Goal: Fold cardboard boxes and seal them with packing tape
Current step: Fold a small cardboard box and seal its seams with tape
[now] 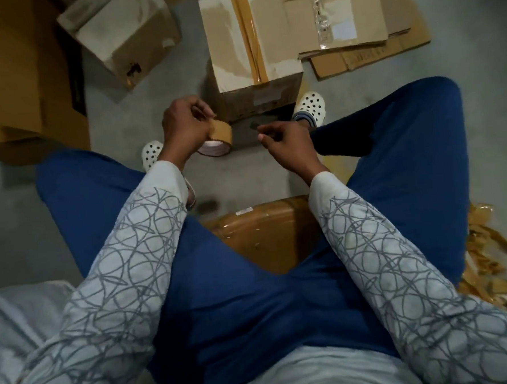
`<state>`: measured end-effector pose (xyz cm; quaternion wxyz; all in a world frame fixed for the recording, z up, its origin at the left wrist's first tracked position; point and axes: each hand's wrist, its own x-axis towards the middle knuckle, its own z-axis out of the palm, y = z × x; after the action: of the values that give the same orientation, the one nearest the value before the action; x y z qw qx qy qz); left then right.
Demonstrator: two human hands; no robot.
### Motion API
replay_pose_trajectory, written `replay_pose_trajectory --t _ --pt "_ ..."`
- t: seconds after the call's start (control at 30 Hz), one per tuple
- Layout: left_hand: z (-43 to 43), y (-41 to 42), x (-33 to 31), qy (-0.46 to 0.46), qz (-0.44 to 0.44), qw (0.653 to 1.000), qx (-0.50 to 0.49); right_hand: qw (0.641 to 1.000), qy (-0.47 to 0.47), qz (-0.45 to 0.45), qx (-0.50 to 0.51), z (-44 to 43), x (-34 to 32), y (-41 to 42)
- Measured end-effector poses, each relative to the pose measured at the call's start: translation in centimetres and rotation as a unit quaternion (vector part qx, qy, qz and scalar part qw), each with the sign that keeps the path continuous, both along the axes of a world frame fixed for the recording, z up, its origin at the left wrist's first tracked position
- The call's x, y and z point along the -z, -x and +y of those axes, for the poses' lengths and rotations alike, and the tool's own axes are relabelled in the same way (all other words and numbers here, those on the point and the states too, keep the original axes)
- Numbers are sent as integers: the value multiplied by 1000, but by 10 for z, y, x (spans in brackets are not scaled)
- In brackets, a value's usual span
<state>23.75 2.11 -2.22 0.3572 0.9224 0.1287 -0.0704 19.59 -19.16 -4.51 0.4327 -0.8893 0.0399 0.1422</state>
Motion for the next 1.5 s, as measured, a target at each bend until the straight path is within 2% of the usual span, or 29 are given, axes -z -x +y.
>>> replay_pose_trajectory --t 0.13,0.23,0.27,0.47,0.6,0.73,0.87,1.07,1.13,1.27,1.4,1.5 --pt "-2 -17 12 17 0 999 -30 999 22 26 -4 5 10 -12" --pt "1 -28 26 32 23 997 -62 980 169 104 -1 2 26 -20" --pt "2 -32 30 37 26 996 -76 975 184 124 8 1 32 -24" --pt "-8 -59 57 15 51 996 -68 987 78 125 72 3 62 -69" --pt "-17 -85 87 49 166 984 -39 983 0 94 156 -6 88 -109" --pt "-28 -106 114 127 239 961 -56 959 -98 49 263 -25 112 -148" --pt "-39 -125 138 210 240 942 -101 923 -168 88 336 -44 132 -179" --pt "-49 -126 135 251 162 936 -187 921 -165 59 348 -44 150 -200" --pt "-50 -117 127 235 151 939 -202 923 -176 47 338 -41 150 -204" --pt "-60 -76 112 213 164 939 -213 951 -181 35 247 -33 141 -227" --pt "-85 -42 103 268 158 919 -242 974 -168 21 151 -24 123 -268" --pt "-96 -43 103 330 184 902 -210 984 -145 -18 98 -14 117 -275"
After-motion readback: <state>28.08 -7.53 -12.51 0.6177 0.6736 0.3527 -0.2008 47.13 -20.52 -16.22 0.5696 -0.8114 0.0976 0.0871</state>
